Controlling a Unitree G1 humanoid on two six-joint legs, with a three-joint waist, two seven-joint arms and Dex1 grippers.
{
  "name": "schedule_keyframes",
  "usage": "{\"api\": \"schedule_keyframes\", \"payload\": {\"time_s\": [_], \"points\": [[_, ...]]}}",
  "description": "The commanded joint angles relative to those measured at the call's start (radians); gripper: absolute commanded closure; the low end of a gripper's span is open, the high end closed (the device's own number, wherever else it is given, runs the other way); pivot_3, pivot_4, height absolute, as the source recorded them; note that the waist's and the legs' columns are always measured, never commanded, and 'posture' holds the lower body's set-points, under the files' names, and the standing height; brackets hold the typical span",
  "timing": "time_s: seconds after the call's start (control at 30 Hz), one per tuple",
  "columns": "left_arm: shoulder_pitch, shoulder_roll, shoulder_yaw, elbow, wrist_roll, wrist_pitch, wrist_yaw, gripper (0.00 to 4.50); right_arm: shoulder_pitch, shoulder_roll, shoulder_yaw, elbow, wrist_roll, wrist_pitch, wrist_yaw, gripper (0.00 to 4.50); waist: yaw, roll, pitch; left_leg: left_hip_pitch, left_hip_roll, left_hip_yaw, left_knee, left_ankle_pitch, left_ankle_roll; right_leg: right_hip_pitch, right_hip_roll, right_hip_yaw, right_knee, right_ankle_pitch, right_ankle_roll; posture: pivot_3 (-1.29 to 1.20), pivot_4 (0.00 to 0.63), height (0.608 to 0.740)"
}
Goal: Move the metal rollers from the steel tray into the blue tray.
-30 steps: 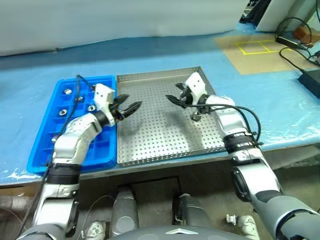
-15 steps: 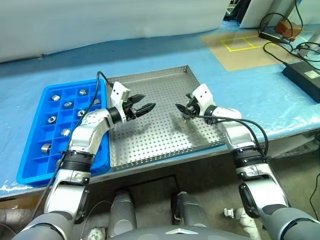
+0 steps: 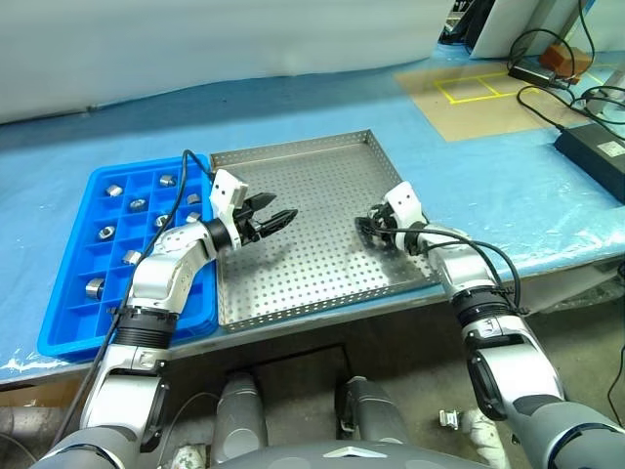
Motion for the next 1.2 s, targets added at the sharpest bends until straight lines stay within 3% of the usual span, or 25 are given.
{"api": "schedule_keyframes", "payload": {"time_s": [0.03, 0.23, 0.37, 0.6, 0.97, 1.17, 1.2], "points": [[-0.011, 0.009, 0.025, -0.008, -0.001, -0.017, -0.002, 0.83, 0.006, -0.001, 0.008, -0.013, -0.007, -0.007, -0.004, 2.75, 0.000, 0.000, 0.000, 0.000, 0.000, 0.000, 0.000, 0.000, 0.000, 0.000, 0.000, 0.000, 0.000, 0.000, 0.000, -0.14, 0.150, 0.740], [0.001, 0.027, 0.040, -0.024, -0.007, -0.014, -0.001, 0.83, -0.010, -0.004, 0.013, -0.092, 0.009, 0.022, 0.023, 2.75, 0.000, 0.000, 0.000, 0.000, 0.000, 0.001, -0.001, 0.000, 0.000, -0.001, 0.000, 0.000, -0.001, 0.000, 0.000, -0.14, 0.150, 0.740], [0.047, 0.071, 0.096, -0.098, -0.038, 0.007, 0.004, 0.83, -0.059, 0.022, 0.044, -0.234, 0.063, 0.086, 0.129, 2.75, -0.005, 0.000, 0.000, -0.001, 0.001, 0.002, -0.003, 0.000, 0.000, -0.004, 0.001, 0.002, -0.001, 0.000, 0.000, -0.06, 0.150, 0.740], [0.208, 0.157, 0.256, -0.273, -0.091, 0.068, 0.086, 0.83, -0.209, 0.162, 0.182, -0.219, 0.073, 0.063, 0.306, 2.75, 0.013, 0.000, 0.001, -0.001, 0.003, 0.003, -0.014, 0.002, -0.004, -0.007, 0.003, -0.001, -0.002, -0.003, -0.004, 0.16, 0.150, 0.740], [0.724, 0.073, 0.525, -0.779, -0.207, 0.154, 0.338, 0.83, -0.378, 0.414, 0.282, 0.110, 0.050, -0.162, 0.467, 2.75, 0.128, -0.001, 0.001, -0.015, 0.006, -0.003, -0.020, -0.001, -0.002, -0.011, 0.003, -0.010, -0.019, -0.004, -0.004, 0.58, 0.150, 0.740], [0.925, -0.007, 0.592, -0.940, -0.249, 0.138, 0.427, 0.83, -0.401, 0.478, 0.291, 0.214, 0.035, -0.230, 0.532, 2.75, 0.215, 0.000, 0.002, -0.014, 0.007, -0.009, -0.020, -0.001, -0.003, -0.010, 0.002, -0.011, -0.017, -0.005, -0.003, 0.68, 0.150, 0.740], [0.949, -0.018, 0.595, -0.957, -0.254, 0.134, 0.438, 0.83, -0.401, 0.478, 0.294, 0.227, 0.030, -0.234, 0.545, 2.75, 0.228, 0.001, 0.002, -0.014, 0.008, -0.010, -0.020, -0.001, -0.003, -0.010, 0.002, -0.010, -0.017, -0.009, 0.003, 0.69, 0.150, 0.740]]}}
